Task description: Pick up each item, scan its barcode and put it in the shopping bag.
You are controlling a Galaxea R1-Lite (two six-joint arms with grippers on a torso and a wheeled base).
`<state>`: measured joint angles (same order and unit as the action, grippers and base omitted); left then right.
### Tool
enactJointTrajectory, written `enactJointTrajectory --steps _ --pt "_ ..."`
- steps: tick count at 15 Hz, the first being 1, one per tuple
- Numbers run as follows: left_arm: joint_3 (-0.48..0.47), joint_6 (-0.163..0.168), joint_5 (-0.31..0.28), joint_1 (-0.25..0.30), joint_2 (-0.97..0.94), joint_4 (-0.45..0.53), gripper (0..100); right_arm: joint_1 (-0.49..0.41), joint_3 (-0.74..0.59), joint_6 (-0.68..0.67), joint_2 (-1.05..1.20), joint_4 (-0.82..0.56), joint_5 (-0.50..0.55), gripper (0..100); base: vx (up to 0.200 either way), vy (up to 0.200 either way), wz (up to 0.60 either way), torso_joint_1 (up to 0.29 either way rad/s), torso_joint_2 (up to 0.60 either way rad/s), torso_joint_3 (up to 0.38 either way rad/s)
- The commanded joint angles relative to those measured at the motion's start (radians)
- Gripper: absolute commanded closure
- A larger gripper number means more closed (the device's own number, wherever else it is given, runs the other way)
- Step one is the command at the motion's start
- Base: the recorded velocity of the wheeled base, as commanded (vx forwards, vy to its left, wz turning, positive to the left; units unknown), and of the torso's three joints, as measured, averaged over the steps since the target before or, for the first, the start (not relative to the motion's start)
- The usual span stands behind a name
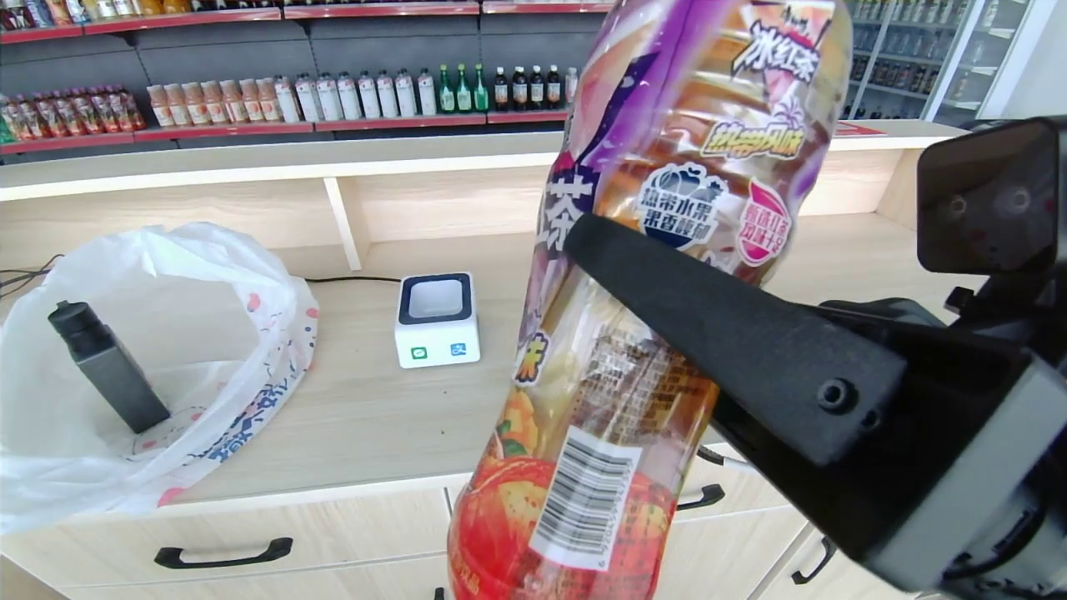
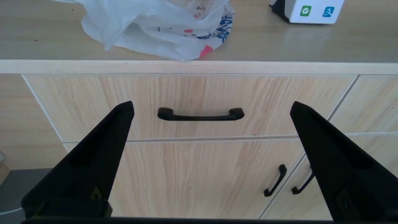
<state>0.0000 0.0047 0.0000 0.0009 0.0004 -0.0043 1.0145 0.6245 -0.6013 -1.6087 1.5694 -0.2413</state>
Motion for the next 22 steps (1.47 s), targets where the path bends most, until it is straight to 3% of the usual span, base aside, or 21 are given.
enactJointTrajectory --steps 1,9,18,22 --pt "0.000 0.000 0.000 0.001 0.001 0.000 0 -0.007 -0.003 -0.002 0.000 0.001 -0.001 100 0.000 0.000 0.00 0.000 0.00 0.000" --pt "0.000 0.000 0.000 0.001 0.001 0.000 0 -0.050 0.073 -0.018 -0.028 0.001 -0.001 100 0.000 0.000 0.00 0.000 0.00 0.000" --pt "0.000 0.000 0.000 0.001 0.001 0.000 0 -0.057 0.055 -0.018 -0.011 0.001 0.000 100 0.000 0.000 0.00 0.000 0.00 0.000" --pt "0.000 0.000 0.000 0.001 0.001 0.000 0 -0.105 0.035 0.011 -0.020 0.001 0.000 100 0.000 0.000 0.00 0.000 0.00 0.000"
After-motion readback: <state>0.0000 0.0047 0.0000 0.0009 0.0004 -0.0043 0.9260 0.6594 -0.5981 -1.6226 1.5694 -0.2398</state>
